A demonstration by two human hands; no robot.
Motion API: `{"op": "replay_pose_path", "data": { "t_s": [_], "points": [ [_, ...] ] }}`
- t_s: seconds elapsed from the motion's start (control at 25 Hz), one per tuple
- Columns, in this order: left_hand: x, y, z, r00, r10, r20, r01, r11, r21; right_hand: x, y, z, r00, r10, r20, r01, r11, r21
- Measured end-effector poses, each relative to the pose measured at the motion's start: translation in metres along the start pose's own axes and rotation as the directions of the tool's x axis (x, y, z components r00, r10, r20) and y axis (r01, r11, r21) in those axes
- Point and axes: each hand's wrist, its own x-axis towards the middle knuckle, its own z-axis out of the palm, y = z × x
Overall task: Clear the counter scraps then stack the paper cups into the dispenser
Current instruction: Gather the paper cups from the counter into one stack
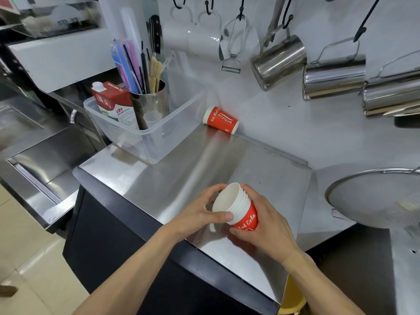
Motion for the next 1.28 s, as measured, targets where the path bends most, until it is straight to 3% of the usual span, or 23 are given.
{"op": "replay_pose_path", "data": {
  "t_s": [0.24,0.44,0.72,0.92,1.08,1.2,1.28],
  "points": [
    [0.042,0.011,-0.016,0.995,-0.079,0.067,0.072,0.992,0.103,0.020,0.021,-0.013,0.999,0.043,-0.031,-0.042,0.999,0.034],
    [0.119,0.028,-0.056,0.967,-0.134,-0.215,0.182,0.958,0.221,0.042,0.045,-0.031,0.984,0.112,-0.137,-0.104,0.993,0.061],
    [0.233,0.056,-0.106,0.912,0.090,-0.400,0.125,0.869,0.479,0.053,0.062,-0.030,0.970,0.168,-0.175,-0.151,0.983,0.107],
    [0.284,0.059,-0.123,0.825,0.123,-0.551,0.316,0.708,0.631,0.052,0.064,-0.028,0.971,0.164,-0.172,-0.147,0.984,0.105],
    [0.301,0.055,-0.126,0.811,0.081,-0.580,0.402,0.642,0.653,0.052,0.065,-0.027,0.968,0.166,-0.190,-0.152,0.985,0.087],
    [0.300,0.051,-0.126,0.765,0.152,-0.626,0.426,0.611,0.667,0.052,0.064,-0.027,0.967,0.158,-0.198,-0.146,0.987,0.073],
    [0.298,0.048,-0.127,0.733,0.185,-0.655,0.413,0.644,0.644,0.052,0.063,-0.027,0.967,0.159,-0.197,-0.148,0.986,0.072]
  ]
}}
